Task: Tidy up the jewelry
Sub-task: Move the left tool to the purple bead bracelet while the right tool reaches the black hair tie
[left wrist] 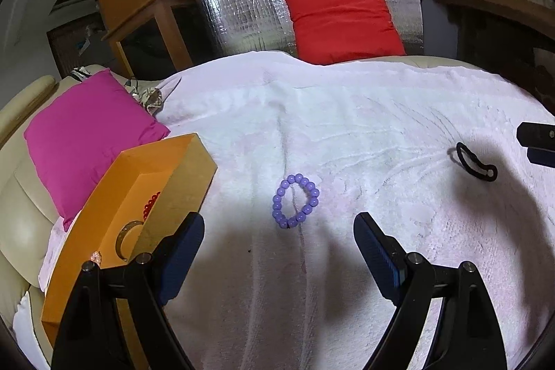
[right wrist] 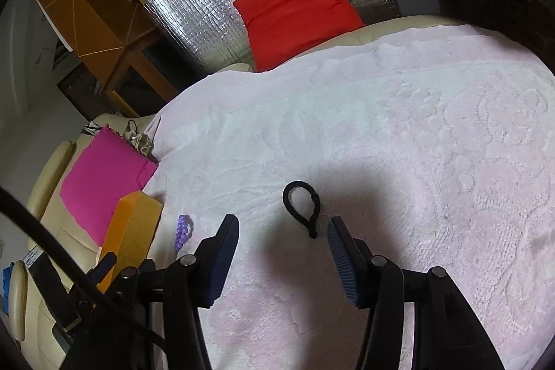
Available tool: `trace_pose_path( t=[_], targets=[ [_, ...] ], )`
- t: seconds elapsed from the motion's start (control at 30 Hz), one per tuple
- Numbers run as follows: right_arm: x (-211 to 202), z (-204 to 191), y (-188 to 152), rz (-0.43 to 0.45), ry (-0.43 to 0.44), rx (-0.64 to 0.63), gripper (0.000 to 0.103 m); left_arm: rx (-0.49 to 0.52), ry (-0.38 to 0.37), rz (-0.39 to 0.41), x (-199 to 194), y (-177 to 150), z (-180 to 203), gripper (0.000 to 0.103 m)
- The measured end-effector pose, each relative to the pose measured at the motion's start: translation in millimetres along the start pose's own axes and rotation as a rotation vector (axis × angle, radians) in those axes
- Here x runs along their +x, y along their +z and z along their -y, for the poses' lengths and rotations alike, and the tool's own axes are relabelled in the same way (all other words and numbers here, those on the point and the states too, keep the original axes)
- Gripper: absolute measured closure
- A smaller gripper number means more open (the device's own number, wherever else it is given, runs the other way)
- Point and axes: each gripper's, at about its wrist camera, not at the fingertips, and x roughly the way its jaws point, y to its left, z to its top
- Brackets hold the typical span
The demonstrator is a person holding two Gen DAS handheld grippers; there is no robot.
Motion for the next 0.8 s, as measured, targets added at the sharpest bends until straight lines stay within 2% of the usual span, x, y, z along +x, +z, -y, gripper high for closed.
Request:
trace_pose_path(
  t=[0.8],
  targets=[
    [21, 0, 5, -0.016, 0.005, 0.036, 0.047, 0.022, -0.066, -0.050, 14, 1, 15, 0.015]
  ],
)
